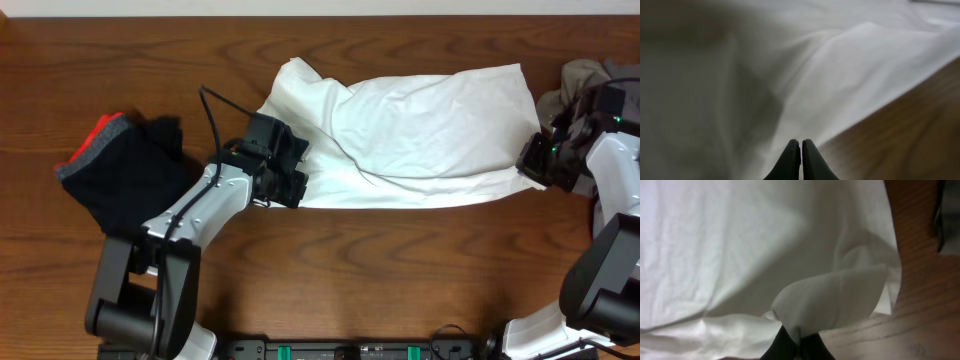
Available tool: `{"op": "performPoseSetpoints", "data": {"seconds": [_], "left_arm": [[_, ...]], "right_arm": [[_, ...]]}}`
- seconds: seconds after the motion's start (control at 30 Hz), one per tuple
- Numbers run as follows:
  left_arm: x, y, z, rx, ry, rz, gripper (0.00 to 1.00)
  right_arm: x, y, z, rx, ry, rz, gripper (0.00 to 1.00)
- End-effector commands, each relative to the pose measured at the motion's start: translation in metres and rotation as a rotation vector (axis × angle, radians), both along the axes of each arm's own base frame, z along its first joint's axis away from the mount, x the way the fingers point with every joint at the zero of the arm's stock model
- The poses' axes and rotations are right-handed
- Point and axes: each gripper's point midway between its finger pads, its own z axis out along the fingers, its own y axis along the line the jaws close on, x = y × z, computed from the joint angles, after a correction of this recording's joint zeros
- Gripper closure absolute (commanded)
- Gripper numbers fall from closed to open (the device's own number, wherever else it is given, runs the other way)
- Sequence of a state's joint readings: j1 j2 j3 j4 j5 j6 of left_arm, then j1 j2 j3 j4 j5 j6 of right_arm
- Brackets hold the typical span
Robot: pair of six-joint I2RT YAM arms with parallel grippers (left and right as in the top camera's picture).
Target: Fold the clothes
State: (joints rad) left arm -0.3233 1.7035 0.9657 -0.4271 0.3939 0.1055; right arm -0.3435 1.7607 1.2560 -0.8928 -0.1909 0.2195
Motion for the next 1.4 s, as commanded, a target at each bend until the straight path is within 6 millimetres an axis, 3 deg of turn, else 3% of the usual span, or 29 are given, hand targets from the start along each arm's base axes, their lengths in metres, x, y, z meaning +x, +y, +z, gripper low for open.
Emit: {"op": "performPoseSetpoints", "data": {"seconds": [0.0, 0.27, 0.5, 0.87, 1.37], "left_arm": [[0.003, 0.01, -0.015, 0.05, 0.005, 0.034, 0.93], [0.014, 0.026, -0.028, 0.143, -0.018, 0.105, 0.93], [0.018, 0.026, -0.027, 0.139, -0.03, 0.121, 0.93], [0.022, 0.025, -0.025, 0.13, -0.044, 0.132, 0.93], [0.022, 0.025, -0.026, 0.13, -0.044, 0.132, 0.93]], "right_arm": [[0.002, -0.006, -0.001, 0.012, -0.009, -0.031, 0.99], [0.0, -0.013, -0.001, 0.01, -0.012, -0.049, 0.98], [-0.008, -0.01, -0.002, 0.029, 0.021, -0.053, 0.97], [0.026, -0.022, 0.006, 0.003, -0.12, -0.114, 0.93], [0.036, -0.026, 0.01, -0.012, -0.162, -0.112, 0.92]]}}
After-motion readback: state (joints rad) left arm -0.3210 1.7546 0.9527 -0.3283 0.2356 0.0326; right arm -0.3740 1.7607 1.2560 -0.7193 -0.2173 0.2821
